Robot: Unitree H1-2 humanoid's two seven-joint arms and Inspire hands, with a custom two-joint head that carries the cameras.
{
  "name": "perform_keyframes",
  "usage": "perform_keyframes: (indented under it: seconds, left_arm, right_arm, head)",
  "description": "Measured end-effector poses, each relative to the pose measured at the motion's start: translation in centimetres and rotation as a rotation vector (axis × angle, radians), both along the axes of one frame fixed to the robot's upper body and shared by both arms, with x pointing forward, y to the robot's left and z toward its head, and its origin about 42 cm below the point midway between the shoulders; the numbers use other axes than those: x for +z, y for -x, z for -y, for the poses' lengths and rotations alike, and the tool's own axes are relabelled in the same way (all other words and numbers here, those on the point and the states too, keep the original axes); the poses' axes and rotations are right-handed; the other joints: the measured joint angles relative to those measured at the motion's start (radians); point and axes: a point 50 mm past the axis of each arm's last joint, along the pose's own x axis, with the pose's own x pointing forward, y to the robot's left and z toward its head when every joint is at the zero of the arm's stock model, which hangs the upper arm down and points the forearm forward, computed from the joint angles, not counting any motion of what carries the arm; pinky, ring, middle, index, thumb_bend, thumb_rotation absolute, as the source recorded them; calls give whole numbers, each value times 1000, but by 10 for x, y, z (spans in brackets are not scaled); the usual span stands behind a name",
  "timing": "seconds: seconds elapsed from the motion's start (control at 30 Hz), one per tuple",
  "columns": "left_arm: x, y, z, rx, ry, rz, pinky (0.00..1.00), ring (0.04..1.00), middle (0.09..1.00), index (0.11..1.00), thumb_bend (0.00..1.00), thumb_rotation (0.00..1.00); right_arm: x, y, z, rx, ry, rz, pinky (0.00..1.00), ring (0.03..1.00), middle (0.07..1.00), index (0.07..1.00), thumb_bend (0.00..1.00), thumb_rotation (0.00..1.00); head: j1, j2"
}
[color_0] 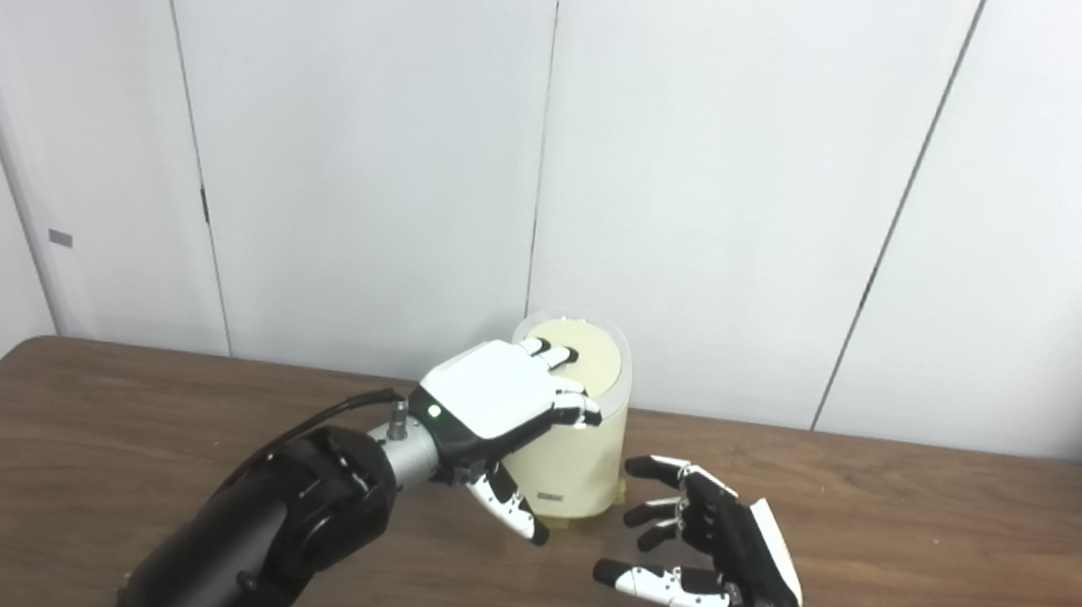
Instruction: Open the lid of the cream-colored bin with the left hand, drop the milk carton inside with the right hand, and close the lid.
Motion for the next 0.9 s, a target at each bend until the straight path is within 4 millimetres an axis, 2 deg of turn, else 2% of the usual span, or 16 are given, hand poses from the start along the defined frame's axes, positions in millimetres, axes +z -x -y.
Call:
perform_keyframes:
  seconds: [0.13, 0.23, 0.33, 0.43, 0.77, 0.9]
  left_arm:
    - [0, -1, -3, 4, 26, -18, 1000, 982, 867, 840, 785, 286]
    - [-2, -4, -8, 2, 98, -74, 1000, 868, 856, 839, 743, 199]
    - [-1, -8, -14, -15, 172, -122, 1000, 763, 855, 843, 725, 185]
    - [3, -11, -16, -32, 222, -144, 1000, 711, 853, 857, 721, 174]
    - [4, -13, -19, -61, 320, -187, 1000, 709, 849, 896, 721, 113]
    - [2, -14, -20, -66, 339, -196, 998, 724, 859, 897, 712, 117]
  right_arm:
    - [1, 0, 0, -1, 0, -2, 431, 572, 764, 685, 597, 87]
    - [2, 1, 0, -2, 2, -2, 428, 567, 762, 685, 599, 91]
    - [2, 1, -1, -2, 3, -6, 424, 563, 766, 689, 596, 89]
    - [3, 1, -1, -3, 4, -14, 424, 563, 766, 691, 596, 87]
    - [5, 2, -2, 3, 8, -7, 433, 576, 763, 691, 587, 85]
    - [5, 3, -1, 4, 22, -5, 418, 550, 752, 689, 591, 84]
  head:
    - [2, 3]
    - [2, 6]
    - [0, 9]
    - [2, 12]
    - [-2, 21]
    - [0, 25]
